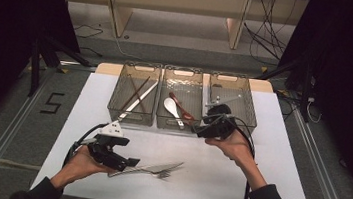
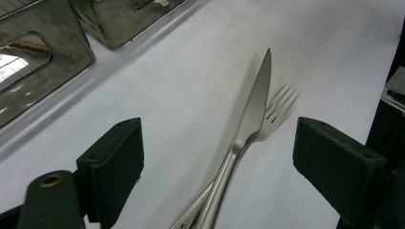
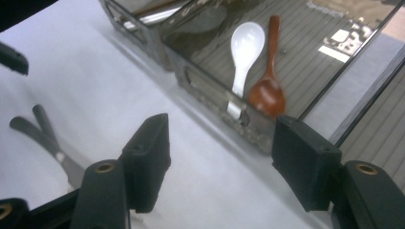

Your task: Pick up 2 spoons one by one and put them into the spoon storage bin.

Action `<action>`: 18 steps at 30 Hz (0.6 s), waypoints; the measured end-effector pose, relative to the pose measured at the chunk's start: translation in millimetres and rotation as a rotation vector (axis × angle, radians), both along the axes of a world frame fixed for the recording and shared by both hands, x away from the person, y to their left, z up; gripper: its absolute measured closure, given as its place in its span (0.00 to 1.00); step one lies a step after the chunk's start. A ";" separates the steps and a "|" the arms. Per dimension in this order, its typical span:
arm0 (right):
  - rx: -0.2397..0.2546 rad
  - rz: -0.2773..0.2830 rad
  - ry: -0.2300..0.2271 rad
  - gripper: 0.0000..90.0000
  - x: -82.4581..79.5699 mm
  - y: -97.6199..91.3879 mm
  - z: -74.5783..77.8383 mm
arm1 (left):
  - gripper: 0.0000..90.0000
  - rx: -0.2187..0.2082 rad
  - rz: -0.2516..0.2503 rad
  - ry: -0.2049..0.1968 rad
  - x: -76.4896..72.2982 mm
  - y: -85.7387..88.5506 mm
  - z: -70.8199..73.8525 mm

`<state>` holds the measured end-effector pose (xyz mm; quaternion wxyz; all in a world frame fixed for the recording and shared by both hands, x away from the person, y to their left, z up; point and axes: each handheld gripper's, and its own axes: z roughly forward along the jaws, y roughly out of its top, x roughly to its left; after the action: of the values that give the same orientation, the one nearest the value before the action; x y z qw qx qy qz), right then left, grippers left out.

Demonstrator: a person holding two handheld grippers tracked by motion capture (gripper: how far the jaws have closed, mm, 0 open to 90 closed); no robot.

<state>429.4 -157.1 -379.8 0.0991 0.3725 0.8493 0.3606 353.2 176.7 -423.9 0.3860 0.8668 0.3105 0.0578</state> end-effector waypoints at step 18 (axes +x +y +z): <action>0.059 -0.001 0.010 0.35 -37.8 -19.1 -12.5 | 0.19 0.059 -0.016 0.028 1.3 -3.9 -4.4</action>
<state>391.7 -176.3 -392.3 0.0837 0.3775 0.8386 0.3837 354.6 172.8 -428.4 0.3565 0.8809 0.3069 0.0518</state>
